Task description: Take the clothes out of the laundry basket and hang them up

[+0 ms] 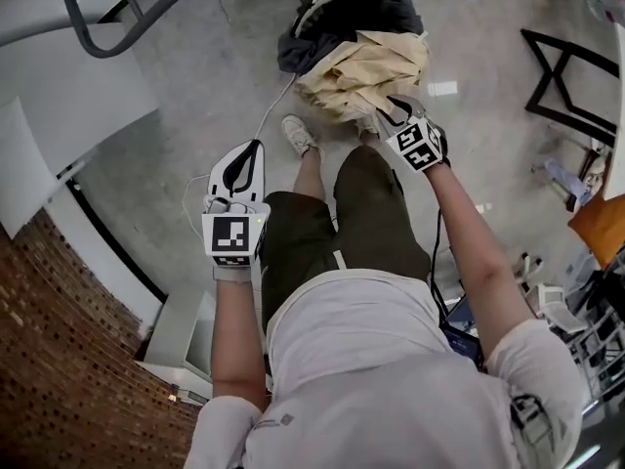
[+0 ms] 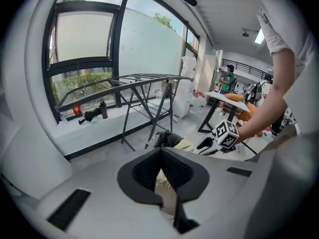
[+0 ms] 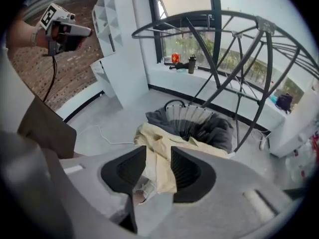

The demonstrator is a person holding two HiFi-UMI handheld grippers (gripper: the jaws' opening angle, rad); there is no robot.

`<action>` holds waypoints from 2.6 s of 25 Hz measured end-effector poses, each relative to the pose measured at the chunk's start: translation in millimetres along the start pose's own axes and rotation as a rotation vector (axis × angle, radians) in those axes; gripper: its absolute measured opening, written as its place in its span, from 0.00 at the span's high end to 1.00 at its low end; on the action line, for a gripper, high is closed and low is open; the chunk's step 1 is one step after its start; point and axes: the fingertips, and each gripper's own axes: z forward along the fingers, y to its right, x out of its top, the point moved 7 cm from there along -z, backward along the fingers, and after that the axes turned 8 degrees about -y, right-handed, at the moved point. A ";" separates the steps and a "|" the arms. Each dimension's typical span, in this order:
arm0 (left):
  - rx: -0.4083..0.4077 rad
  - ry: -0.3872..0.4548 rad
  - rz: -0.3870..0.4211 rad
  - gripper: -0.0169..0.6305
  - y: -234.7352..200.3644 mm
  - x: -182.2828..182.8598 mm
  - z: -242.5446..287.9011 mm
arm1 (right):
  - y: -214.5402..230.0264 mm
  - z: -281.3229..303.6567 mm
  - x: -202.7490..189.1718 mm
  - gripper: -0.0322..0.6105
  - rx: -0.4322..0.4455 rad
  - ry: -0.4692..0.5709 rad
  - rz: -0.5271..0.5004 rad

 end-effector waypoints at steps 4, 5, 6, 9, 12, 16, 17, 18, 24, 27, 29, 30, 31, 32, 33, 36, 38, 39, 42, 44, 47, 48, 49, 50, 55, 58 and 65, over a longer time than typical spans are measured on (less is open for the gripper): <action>-0.018 -0.063 0.006 0.97 -20.5 -18.4 15.4 | -0.6 46.9 -20.4 0.62 -0.012 -0.087 0.070; -0.018 -0.084 0.001 0.97 -25.3 -21.7 19.8 | 2.3 57.7 -22.9 0.60 -0.016 -0.102 0.077; -0.022 -0.102 -0.004 0.97 -29.4 -26.1 23.6 | 3.9 67.5 -25.9 0.59 -0.018 -0.118 0.083; -0.051 -0.115 -0.008 0.97 -39.4 -43.9 32.2 | 2.2 95.6 -37.1 0.56 -0.018 -0.167 0.094; -0.061 -0.135 -0.003 0.97 -47.7 -58.5 39.5 | 5.3 123.3 -44.7 0.51 -0.020 -0.212 0.109; -0.057 -0.191 -0.008 0.97 -54.4 -75.4 38.7 | 3.0 153.1 -57.4 0.49 -0.054 -0.291 0.091; -0.058 -0.197 -0.005 0.97 -55.8 -79.0 38.4 | 2.0 160.6 -60.3 0.49 -0.055 -0.308 0.089; -0.059 -0.198 -0.002 0.97 -57.2 -82.0 38.0 | 0.6 167.8 -62.6 0.49 -0.048 -0.322 0.094; -0.065 -0.208 -0.010 0.97 -67.0 -95.7 30.7 | -4.7 187.8 -69.9 0.49 -0.014 -0.391 0.157; -0.066 -0.206 -0.011 0.97 -71.2 -97.9 23.4 | -8.0 177.9 -66.9 0.66 -0.028 -0.387 0.181; -0.068 -0.183 -0.008 0.97 -72.3 -95.5 20.6 | -6.6 168.5 -66.1 0.86 -0.031 -0.383 0.210; -0.071 -0.172 -0.007 0.97 -72.1 -93.8 20.4 | -5.2 163.4 -65.2 0.91 -0.024 -0.376 0.232; -0.074 -0.167 -0.006 0.97 -71.5 -92.2 20.7 | -3.7 157.6 -62.9 0.91 -0.014 -0.360 0.253; -0.078 -0.163 -0.005 0.97 -70.5 -90.9 21.1 | -2.5 151.1 -59.9 0.92 -0.006 -0.341 0.271; -0.084 -0.154 -0.006 0.97 -69.2 -89.8 21.3 | -1.7 144.0 -58.3 0.92 -0.007 -0.324 0.286; -0.101 -0.119 -0.008 0.97 -65.4 -86.8 20.7 | -1.6 120.6 -54.8 0.92 -0.042 -0.264 0.326; -0.113 -0.098 -0.005 0.97 -62.5 -82.2 21.2 | -3.2 104.3 -47.7 0.92 -0.062 -0.211 0.333; -0.116 -0.089 -0.001 0.97 -60.9 -78.3 21.3 | -4.1 96.0 -44.6 0.92 -0.071 -0.189 0.335; -0.126 -0.065 0.017 0.97 -57.4 -66.8 20.6 | -3.5 71.6 -36.4 0.92 -0.104 -0.122 0.373; -0.140 -0.052 0.032 0.97 -55.5 -62.7 20.0 | -0.2 55.5 -32.1 0.92 -0.134 -0.080 0.413; -0.167 -0.042 0.061 0.97 -51.2 -58.2 18.2 | 3.7 28.9 -26.8 0.92 -0.179 -0.034 0.454; -0.173 -0.036 0.072 0.97 -50.3 -55.6 17.4 | 5.1 20.1 -25.8 0.92 -0.195 -0.023 0.457; -0.177 -0.031 0.082 0.97 -49.5 -52.5 16.7 | 6.5 10.5 -23.8 0.92 -0.211 -0.009 0.457; -0.181 -0.027 0.090 0.97 -48.8 -49.0 16.1 | 7.6 -0.1 -20.7 0.92 -0.227 0.006 0.457; -0.219 0.002 0.129 0.97 -41.5 -30.8 16.7 | 11.6 -60.1 -2.8 0.92 -0.314 0.113 0.474; -0.248 0.025 0.155 0.97 -34.4 -19.7 17.2 | 8.8 -98.0 7.6 0.93 -0.355 0.190 0.490; -0.320 0.071 0.219 0.97 -14.5 9.9 17.5 | -5.5 -184.4 43.9 0.93 -0.447 0.368 0.477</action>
